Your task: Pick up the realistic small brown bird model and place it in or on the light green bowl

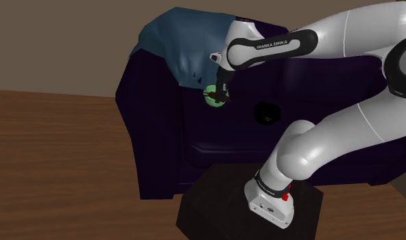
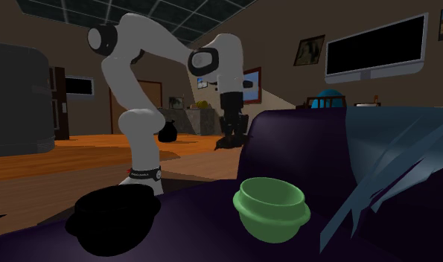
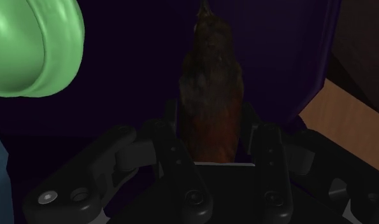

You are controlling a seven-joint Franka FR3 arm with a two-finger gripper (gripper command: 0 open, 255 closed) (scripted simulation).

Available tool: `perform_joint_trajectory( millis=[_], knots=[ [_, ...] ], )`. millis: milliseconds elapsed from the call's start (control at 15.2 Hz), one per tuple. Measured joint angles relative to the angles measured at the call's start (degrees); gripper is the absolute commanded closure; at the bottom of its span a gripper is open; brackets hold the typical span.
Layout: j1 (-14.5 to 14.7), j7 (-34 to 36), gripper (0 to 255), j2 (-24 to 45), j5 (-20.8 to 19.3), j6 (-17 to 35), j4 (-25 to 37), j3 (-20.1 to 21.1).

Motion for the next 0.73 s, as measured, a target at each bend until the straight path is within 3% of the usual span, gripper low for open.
perform_joint_trajectory(
  millis=[198,726],
  knots=[
    [-0.05,-0.54,255,-0.12,0.14,-2.1,2.02,-0.15],
    [-0.42,-11.81,255,13.07,3.04,-1.15,14.6,-8.57]
  ],
)
